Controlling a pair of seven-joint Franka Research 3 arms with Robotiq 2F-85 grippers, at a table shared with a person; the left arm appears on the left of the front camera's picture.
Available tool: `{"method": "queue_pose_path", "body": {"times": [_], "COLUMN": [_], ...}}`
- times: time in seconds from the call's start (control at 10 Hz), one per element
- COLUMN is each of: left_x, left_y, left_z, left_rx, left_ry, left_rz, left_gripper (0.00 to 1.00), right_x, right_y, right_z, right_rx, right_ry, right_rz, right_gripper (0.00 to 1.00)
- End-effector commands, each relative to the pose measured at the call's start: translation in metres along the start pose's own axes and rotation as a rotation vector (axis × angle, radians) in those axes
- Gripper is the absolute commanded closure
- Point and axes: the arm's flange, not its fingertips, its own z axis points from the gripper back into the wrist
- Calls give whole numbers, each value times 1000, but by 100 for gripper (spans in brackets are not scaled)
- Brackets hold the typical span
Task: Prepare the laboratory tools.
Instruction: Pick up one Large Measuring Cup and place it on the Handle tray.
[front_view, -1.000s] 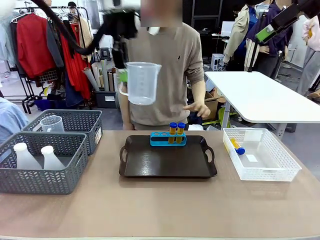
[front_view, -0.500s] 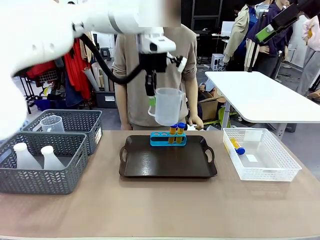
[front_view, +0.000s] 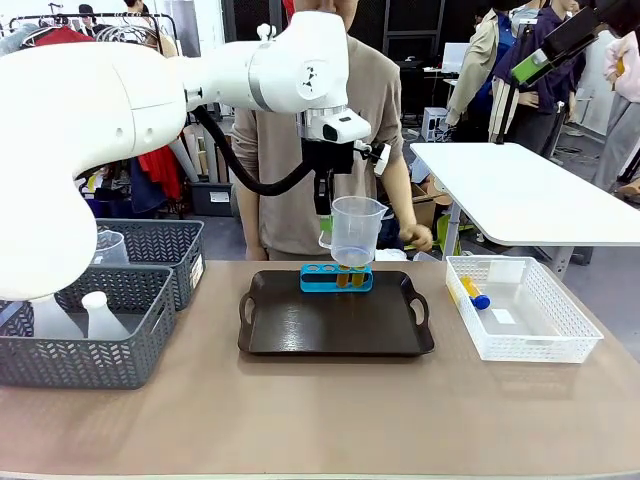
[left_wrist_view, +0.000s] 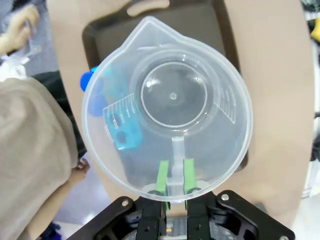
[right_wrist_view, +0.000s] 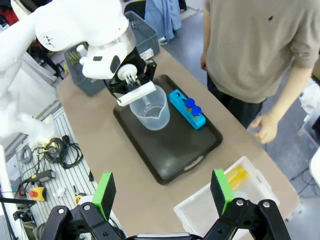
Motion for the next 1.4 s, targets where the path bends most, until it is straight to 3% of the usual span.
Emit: {"method": "queue_pose_path", "body": {"times": [0.0, 0.3, 0.8, 1.3], "left_x": [-1, 0, 66, 66], "left_y": [-2, 0, 14, 16], "left_z": [1, -2, -89, -142], "left_rx": [-12, -6, 17, -37], "left_ry": [7, 4, 13, 5], "left_rz": [1, 0, 80, 54], "left_gripper": [100, 100, 100, 100], "right_x": [0, 0, 0, 0], "right_y": [2, 2, 2, 2], "right_z": [1, 1, 1, 1], "right_rx": [-4, -4, -4, -4], "right_ry": [-3, -3, -3, -3], "right_rz": [-1, -1, -1, -1], "right_gripper": [0, 0, 0, 0]}}
